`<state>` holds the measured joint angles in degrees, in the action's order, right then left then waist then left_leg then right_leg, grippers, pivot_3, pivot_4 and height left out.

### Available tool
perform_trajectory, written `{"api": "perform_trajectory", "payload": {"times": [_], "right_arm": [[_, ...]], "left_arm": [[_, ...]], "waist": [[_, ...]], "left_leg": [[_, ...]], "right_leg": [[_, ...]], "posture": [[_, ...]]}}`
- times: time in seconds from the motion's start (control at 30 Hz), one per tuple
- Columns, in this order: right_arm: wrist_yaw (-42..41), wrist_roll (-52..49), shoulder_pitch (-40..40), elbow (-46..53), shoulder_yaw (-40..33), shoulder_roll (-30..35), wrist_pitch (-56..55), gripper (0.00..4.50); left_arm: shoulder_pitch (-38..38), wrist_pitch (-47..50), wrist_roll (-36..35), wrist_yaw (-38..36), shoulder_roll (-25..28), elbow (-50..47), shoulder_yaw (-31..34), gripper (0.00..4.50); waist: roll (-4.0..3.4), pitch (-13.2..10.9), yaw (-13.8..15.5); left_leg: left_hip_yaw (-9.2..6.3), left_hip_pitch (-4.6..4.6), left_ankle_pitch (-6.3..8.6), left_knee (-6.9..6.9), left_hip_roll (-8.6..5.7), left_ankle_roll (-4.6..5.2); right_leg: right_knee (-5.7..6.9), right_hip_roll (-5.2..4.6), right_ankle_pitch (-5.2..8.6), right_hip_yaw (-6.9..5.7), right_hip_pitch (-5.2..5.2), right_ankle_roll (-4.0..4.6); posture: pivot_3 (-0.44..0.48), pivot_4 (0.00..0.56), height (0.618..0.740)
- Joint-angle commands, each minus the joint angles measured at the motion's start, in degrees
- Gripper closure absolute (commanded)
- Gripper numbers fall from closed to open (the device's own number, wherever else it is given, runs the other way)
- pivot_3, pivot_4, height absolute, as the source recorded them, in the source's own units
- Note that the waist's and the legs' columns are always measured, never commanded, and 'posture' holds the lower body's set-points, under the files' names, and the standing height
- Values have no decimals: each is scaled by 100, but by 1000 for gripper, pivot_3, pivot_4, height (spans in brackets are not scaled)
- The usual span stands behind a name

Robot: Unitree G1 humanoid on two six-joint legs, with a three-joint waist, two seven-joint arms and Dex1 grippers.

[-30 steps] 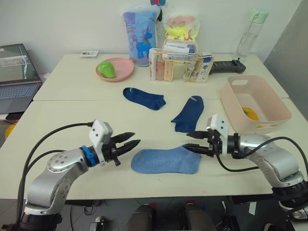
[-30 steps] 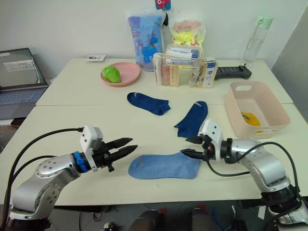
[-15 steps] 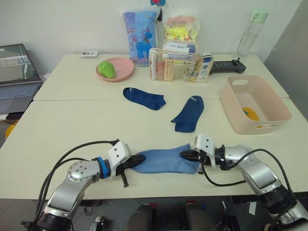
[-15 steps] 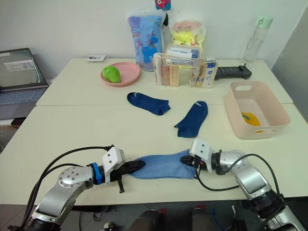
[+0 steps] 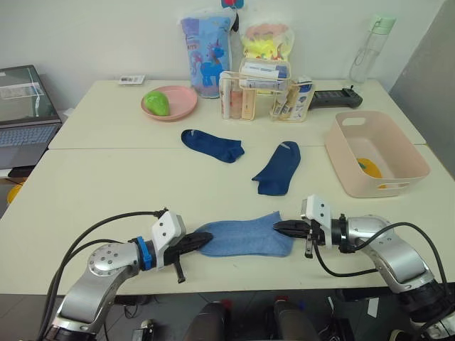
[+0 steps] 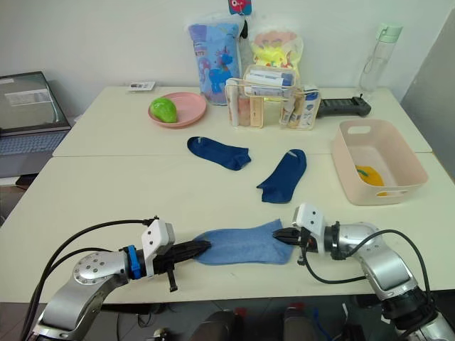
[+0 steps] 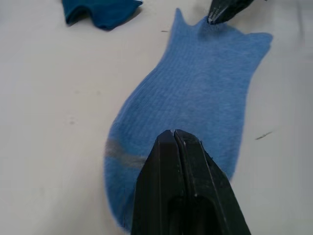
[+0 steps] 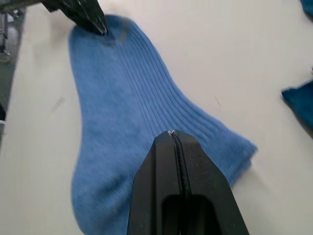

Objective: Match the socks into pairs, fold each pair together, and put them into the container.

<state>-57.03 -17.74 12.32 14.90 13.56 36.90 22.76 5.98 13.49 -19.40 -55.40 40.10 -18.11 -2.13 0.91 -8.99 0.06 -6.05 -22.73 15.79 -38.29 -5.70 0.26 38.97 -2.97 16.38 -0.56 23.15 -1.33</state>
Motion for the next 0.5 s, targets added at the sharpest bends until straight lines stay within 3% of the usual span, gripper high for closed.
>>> {"api": "perform_trajectory", "payload": {"times": [0.03, 0.2, 0.5], "right_arm": [[-82, 18, -17, 245, 148, 31, 110, 4488], [-181, 642, -204, 16, 478, 425, -237, 4488], [-261, 445, -361, -138, -78, 783, -346, 4488]], "left_arm": [[22, -109, 217, -18, 70, -28, -137, 4500], [-28, -151, 401, 14, 69, 174, -186, 4500], [40, -98, 156, -88, 125, 325, 64, 4500]], "waist": [[0, 0, 2], [0, 0, 14], [1, 2, 15]], "left_leg": [[0, 0, 0, 0, 0, 0], [0, -1, 0, 0, -1, 0], [1, 13, 0, 3, -1, 0]], "right_leg": [[0, 0, 0, 0, 0, 0], [-2, -1, 0, -1, 0, 0], [-3, -1, 0, 0, -14, 0]], "posture": [[0, 150, 740], [0, 150, 740], [0, 150, 740]]}}
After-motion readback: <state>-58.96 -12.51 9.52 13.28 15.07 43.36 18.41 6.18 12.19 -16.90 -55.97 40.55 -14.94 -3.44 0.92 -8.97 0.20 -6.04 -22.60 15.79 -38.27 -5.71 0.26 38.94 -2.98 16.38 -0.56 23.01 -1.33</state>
